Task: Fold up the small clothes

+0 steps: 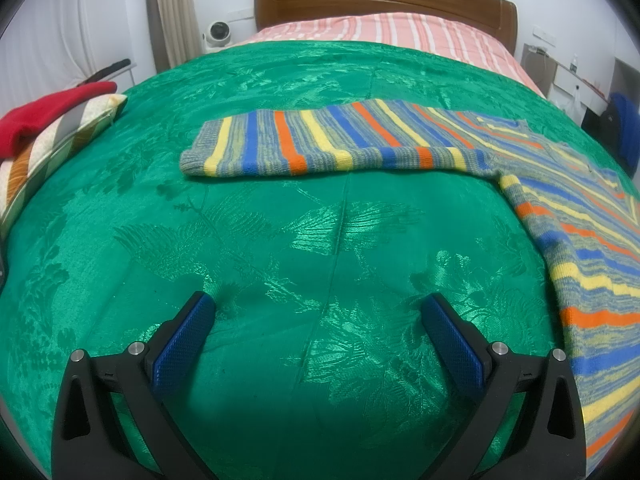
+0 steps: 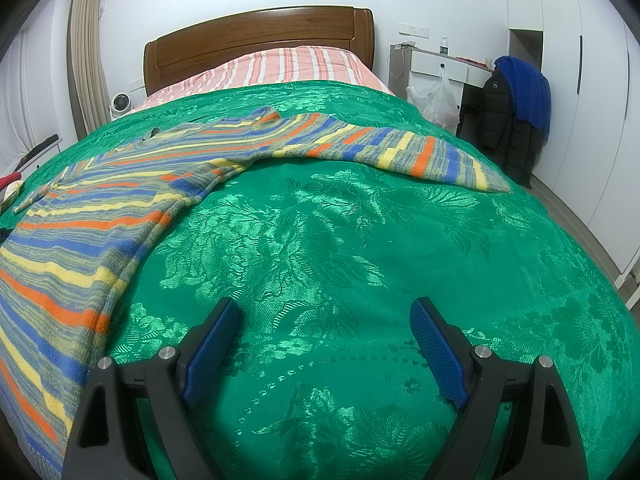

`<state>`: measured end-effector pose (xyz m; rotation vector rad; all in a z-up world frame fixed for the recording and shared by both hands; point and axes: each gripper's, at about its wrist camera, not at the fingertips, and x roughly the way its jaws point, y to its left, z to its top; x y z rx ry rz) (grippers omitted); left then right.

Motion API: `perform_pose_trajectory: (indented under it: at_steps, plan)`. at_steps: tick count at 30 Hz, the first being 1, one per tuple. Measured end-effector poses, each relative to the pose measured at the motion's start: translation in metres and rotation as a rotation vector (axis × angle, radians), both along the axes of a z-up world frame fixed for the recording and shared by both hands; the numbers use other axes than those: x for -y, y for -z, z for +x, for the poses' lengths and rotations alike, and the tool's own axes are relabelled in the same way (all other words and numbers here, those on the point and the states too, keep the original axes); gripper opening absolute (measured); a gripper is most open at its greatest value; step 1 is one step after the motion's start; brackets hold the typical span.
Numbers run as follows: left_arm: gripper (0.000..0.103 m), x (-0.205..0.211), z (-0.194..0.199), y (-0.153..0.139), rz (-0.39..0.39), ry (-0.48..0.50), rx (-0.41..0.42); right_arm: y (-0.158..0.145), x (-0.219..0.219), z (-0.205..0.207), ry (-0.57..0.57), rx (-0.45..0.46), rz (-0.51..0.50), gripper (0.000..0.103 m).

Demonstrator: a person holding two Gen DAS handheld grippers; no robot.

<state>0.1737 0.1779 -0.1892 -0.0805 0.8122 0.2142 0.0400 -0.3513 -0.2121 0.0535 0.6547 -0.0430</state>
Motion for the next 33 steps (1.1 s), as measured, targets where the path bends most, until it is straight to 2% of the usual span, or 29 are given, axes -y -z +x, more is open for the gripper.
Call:
perform_pose_trajectory:
  at_steps: [23,26,29,31,33]
  plan:
    - [0.103,0.001,0.001,0.000,0.005,-0.002,0.000,0.000,0.000,0.000,0.000,0.000,-0.002,0.087]
    - [0.103,0.001,-0.001,0.000,0.000,-0.002,-0.004,-0.006,-0.001,0.003,0.001,-0.035,-0.010,0.087]
    - [0.103,0.003,0.002,0.001,0.016,-0.008,-0.010,-0.017,0.010,0.008,-0.038,-0.086,0.078,0.087]
    - [0.103,0.002,0.001,-0.001,-0.013,-0.015,-0.032,-0.030,0.033,0.016,-0.067,-0.092,0.220,0.087]
    - [0.103,-0.001,0.000,-0.004,-0.063,-0.031,-0.099,-0.049,0.075,0.027,-0.030,-0.058,0.350,0.087]
